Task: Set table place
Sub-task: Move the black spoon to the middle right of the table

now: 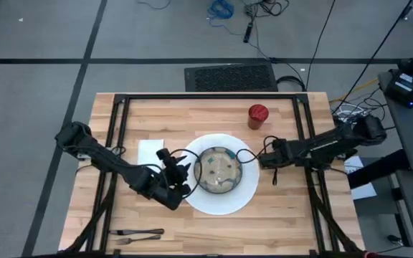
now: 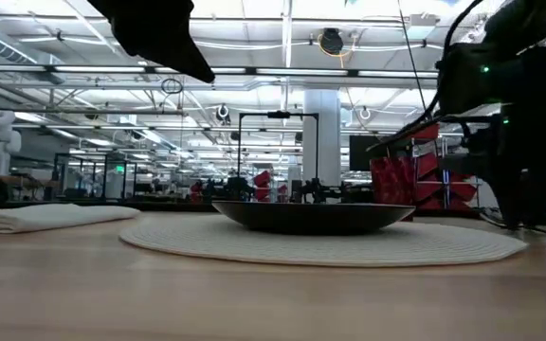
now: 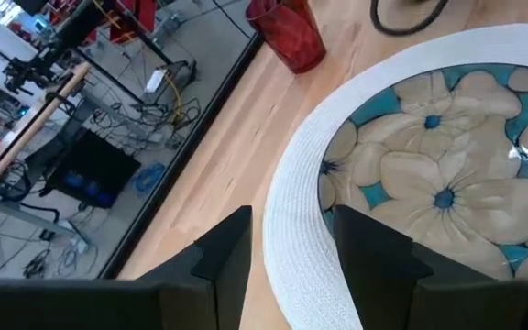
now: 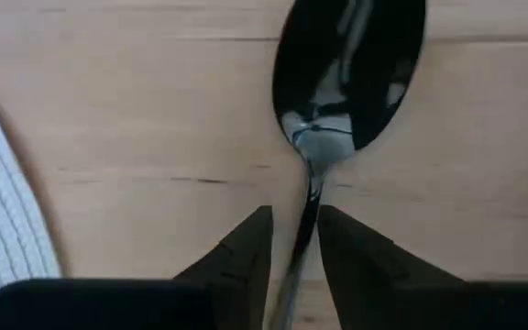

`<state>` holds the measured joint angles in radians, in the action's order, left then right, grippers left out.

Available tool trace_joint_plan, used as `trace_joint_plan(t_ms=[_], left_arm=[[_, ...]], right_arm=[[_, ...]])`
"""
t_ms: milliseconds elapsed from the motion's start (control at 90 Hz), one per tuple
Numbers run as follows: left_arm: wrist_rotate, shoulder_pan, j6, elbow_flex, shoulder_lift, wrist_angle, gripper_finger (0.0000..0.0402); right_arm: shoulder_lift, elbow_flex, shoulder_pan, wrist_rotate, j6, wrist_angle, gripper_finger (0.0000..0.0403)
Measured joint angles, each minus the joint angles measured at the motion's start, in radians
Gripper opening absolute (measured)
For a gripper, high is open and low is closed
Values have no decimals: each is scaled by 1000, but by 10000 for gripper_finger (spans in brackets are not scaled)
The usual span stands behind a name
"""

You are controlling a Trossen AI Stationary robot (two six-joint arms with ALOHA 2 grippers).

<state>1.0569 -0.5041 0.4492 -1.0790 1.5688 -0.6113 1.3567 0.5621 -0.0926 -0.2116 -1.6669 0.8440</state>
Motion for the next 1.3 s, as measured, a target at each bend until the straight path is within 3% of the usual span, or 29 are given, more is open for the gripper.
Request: trace_joint_plan(t_ms=[211, 489, 844, 1300], left_arm=[[0, 0, 9, 0, 0, 1, 141], [0, 0, 15, 0, 0, -1, 141], [-2, 0, 15, 0, 0, -1, 141], [-9, 0, 16, 0, 0, -3, 141]], right_arm=[[14, 0, 10, 29, 78, 3, 73], [14, 0, 10, 60, 152, 2, 6], [16, -3, 21, 101, 74, 99, 2], [8, -7, 21, 43, 39, 143, 3]])
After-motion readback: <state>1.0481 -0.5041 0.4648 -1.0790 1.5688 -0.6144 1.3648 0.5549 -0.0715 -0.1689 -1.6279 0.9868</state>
